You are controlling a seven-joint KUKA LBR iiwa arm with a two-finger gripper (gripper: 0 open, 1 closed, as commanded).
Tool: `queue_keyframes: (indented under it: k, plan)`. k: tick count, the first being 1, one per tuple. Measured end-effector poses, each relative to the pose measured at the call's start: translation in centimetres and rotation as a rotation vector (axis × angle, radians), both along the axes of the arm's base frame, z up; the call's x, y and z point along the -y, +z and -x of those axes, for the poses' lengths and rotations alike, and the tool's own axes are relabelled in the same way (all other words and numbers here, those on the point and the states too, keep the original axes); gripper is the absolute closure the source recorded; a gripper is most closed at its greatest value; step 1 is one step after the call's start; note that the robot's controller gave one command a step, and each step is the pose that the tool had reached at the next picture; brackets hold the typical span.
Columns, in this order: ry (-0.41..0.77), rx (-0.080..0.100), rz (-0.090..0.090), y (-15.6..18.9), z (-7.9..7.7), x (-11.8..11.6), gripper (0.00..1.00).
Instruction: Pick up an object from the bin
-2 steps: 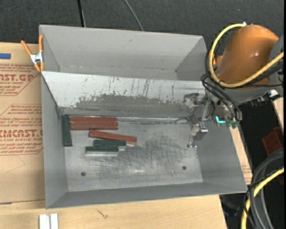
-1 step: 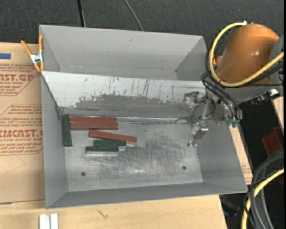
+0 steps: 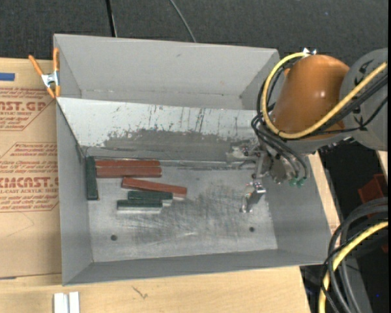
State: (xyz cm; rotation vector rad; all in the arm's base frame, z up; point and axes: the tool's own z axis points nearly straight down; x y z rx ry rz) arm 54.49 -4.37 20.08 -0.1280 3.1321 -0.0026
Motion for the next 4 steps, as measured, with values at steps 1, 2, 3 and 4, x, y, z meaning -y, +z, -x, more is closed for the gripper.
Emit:
queue_keyframes:
  k: [1, 2, 3, 4]
  plan:
    - [0.022, -0.001, -0.002, -6.7, 1.5, -4.5, 0.0]
    - [0.133, -0.011, -0.001, -8.5, 1.4, -8.5, 0.0]
    - [0.102, -0.009, -0.002, -12.7, -4.1, -8.1, 1.0]
    - [0.102, -0.008, -0.002, -12.7, -4.1, -8.1, 1.0]
